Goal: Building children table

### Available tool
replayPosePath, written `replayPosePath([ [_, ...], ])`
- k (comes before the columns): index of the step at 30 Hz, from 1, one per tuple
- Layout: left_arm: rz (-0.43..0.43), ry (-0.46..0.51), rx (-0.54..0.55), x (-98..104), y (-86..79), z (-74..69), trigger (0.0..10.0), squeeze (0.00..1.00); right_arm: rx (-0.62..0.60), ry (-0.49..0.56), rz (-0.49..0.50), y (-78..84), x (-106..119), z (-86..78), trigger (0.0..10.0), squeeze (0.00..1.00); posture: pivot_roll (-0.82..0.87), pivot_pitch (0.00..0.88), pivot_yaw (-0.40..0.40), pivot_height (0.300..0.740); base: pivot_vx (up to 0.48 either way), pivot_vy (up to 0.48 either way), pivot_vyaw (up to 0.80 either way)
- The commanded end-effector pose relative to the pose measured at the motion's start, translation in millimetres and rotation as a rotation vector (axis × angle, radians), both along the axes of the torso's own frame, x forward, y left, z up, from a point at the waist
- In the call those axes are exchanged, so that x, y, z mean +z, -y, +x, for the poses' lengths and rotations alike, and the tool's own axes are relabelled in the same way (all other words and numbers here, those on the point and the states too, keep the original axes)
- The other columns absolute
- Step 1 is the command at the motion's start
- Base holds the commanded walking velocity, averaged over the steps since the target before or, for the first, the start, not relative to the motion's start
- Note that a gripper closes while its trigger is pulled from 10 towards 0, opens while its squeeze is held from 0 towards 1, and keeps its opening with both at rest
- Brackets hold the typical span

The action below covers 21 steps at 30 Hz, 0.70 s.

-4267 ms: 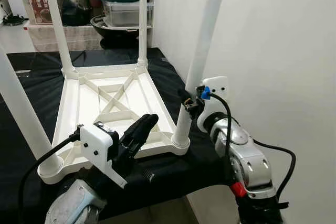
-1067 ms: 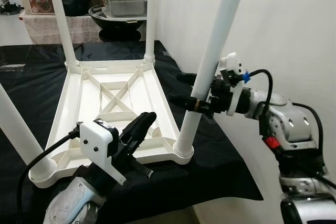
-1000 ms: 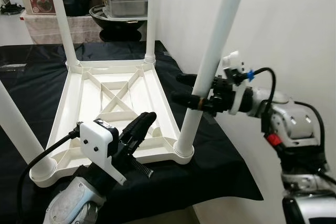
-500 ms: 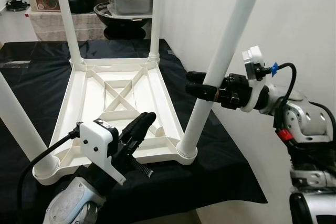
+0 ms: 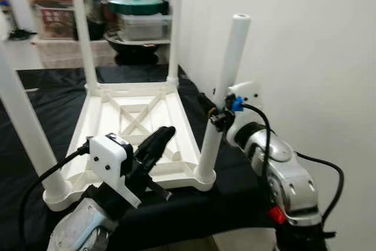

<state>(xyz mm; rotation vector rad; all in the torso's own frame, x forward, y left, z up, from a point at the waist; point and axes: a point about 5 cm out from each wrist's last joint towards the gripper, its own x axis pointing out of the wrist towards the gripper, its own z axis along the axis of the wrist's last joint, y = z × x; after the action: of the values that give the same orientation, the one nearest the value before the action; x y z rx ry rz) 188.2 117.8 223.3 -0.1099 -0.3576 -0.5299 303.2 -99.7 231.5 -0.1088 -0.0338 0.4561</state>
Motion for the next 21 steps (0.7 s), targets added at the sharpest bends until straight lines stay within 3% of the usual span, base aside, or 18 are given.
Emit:
replayPosePath([
  [1,0.004,-0.019,-0.005,-4,0.9,2.4,10.0,0.0,-0.009,-0.21,-0.141,1.0,-44,2.6,0.0,0.0,-0.04,0.011,-0.115,0.74,0.0,0.0,0.0],
  [4,0.002,-0.018,-0.004,-4,0.8,2.9,10.0,0.0,-0.023,-0.208,-0.153,2.4,-42,2.8,0.0,0.0,-0.04,0.014,-0.111,0.74,0.0,0.0,0.0],
  [5,0.002,-0.019,-0.005,-4,1.0,2.9,10.0,0.0,-0.003,-0.194,-0.14,3.3,-37,5.4,10.0,0.0,-0.04,0.014,-0.109,0.74,0.0,0.0,0.0],
  [6,0.0,-0.019,-0.006,-4,1.4,2.9,10.0,0.0,0.06,-0.17,-0.074,-1.2,-27,5.1,10.0,0.0,-0.04,0.016,-0.108,0.74,0.0,0.0,0.0],
  [7,0.0,-0.019,-0.006,-4,1.4,2.9,10.0,0.0,0.06,-0.17,-0.074,-1.2,-27,5.1,10.0,0.0,-0.04,0.016,-0.108,0.74,0.0,0.0,0.0],
  [8,0.0,-0.02,-0.008,-4,1.7,2.9,10.0,0.0,0.129,-0.139,-0.022,-2.9,-18,5.0,10.0,0.12,-0.05,0.017,-0.106,0.74,0.0,0.0,0.0],
  [9,0.0,-0.02,-0.008,-4,1.7,2.9,10.0,0.0,0.129,-0.139,-0.022,-2.9,-18,5.0,10.0,0.12,-0.05,0.017,-0.106,0.74,0.0,0.0,0.0],
  [10,0.0,-0.022,-0.008,-4,2.0,3.0,10.0,0.0,0.2,-0.106,0.016,-3.3,-10,4.4,10.0,1.0,-0.05,0.017,-0.107,0.74,0.0,0.0,0.0],
  [11,0.0,-0.022,-0.008,-4,2.0,3.0,10.0,0.0,0.2,-0.106,0.016,-3.3,-10,4.4,10.0,1.0,-0.05,0.017,-0.107,0.74,0.0,0.0,0.0],
  [13,-0.001,-0.023,-0.008,-4,2.3,2.8,10.0,0.0,0.423,-0.033,0.064,4.7,7,-1.8,10.0,1.0,-0.04,0.022,-0.11,0.74,0.0,0.0,0.0],
  [14,0.0,-0.024,-0.007,-4,2.0,2.7,10.0,0.0,0.504,0.002,0.035,14.1,13,-3.2,10.0,1.0,-0.04,0.023,-0.107,0.74,0.0,0.0,0.0],
  [21,0.001,-0.025,-0.002,-3,0.8,1.9,10.0,0.0,0.674,-0.005,-0.014,35.3,19,-4.3,10.0,1.0,-0.03,0.032,-0.106,0.74,0.0,0.0,0.0],
])
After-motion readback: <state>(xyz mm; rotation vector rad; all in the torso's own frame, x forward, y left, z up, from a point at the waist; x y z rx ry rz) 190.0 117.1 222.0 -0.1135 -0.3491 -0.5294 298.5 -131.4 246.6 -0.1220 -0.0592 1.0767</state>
